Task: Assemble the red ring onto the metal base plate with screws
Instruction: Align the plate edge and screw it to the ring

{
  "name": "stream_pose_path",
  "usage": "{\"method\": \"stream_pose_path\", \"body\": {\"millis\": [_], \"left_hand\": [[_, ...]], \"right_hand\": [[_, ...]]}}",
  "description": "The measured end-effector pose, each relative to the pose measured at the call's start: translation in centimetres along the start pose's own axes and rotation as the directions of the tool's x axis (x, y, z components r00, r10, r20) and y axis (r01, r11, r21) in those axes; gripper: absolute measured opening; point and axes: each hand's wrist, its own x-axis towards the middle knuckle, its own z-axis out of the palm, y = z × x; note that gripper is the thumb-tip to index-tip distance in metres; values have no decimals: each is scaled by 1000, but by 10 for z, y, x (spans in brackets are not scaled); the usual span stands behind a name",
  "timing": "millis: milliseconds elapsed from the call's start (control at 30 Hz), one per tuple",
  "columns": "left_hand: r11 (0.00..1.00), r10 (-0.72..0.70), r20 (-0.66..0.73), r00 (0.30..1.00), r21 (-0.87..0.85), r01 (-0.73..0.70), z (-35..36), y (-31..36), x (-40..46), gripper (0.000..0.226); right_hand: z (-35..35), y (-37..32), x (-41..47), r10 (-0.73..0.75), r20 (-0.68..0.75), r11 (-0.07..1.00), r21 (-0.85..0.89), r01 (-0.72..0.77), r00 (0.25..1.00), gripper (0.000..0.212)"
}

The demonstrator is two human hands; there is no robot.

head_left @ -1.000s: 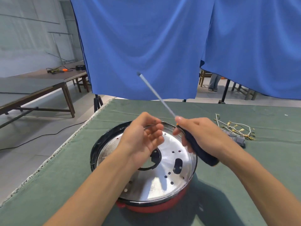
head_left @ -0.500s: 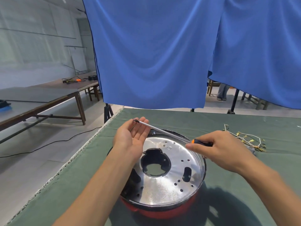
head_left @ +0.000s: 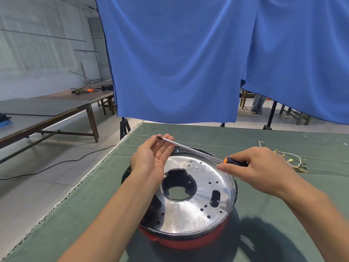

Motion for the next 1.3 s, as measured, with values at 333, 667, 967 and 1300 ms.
{"method": "stream_pose_path", "body": {"millis": [333, 667, 967, 1300], "left_hand": [[991, 90, 38, 995, 96, -94, 0, -3, -1, 17], [965, 116, 145, 983, 217, -146, 2, -3, -1, 23], [559, 276, 161, 948, 775, -294, -24, 17, -7, 13], [335, 88, -170, 981, 933, 132, -87, 26, -20, 54]], "right_hand": [[-5, 1, -2, 13, 102, 990, 137, -27, 995, 57], [4, 4, 1, -23, 360, 796, 571, -201, 933, 58], [22, 4, 5, 136, 203, 809, 542, -227, 970, 54], [42, -2, 5, 330, -11, 916, 245, -317, 944, 31]]}}
